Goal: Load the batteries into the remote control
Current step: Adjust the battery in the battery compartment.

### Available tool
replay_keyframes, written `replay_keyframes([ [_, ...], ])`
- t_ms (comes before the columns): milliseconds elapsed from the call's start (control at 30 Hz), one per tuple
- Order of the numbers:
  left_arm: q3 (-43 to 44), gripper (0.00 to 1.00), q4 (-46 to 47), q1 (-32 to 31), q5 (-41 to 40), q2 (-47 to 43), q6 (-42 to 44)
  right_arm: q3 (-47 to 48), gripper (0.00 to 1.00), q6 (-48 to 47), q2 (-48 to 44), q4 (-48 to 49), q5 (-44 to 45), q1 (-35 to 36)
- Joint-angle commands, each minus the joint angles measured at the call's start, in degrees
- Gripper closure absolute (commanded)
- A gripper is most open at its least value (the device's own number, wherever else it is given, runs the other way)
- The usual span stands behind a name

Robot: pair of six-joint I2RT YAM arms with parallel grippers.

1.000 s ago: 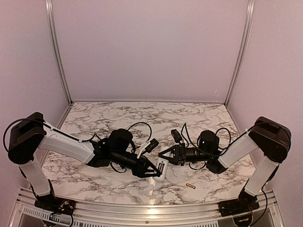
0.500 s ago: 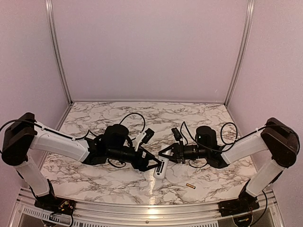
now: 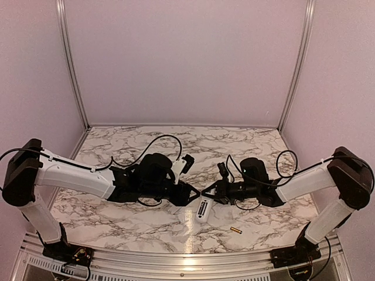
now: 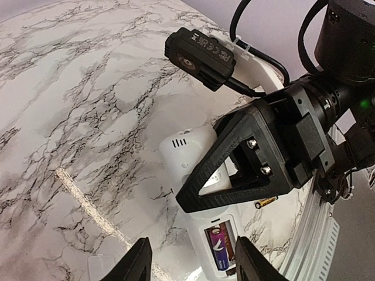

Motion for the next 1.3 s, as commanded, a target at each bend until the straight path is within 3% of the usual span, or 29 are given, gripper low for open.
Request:
replay_keyframes([
  [0,2.4,0.53,-3.3,-2.1,-1.0,3.5,-1.0,2.4,1.0,-0.4,-0.8,-1.9,2.8,-0.3],
  [267,5.2,0.63,-5.6,-3.7,-1.2,6.6,-1.3,2.3,1.0,0.2,-1.2,-1.8,3.3,-0.4],
  [800,11.5,0.69,-13.2,-4.7,-4.8,12.5,0.0,2.3,1.0,0.7,-1.6,-1.5,3.3,-0.4],
  [1267,12.8,0.94,-14.4,-4.7,-5.0,11.9,-0.6,1.3,1.0,0.8,-1.0,-1.1,3.6,-0.7],
])
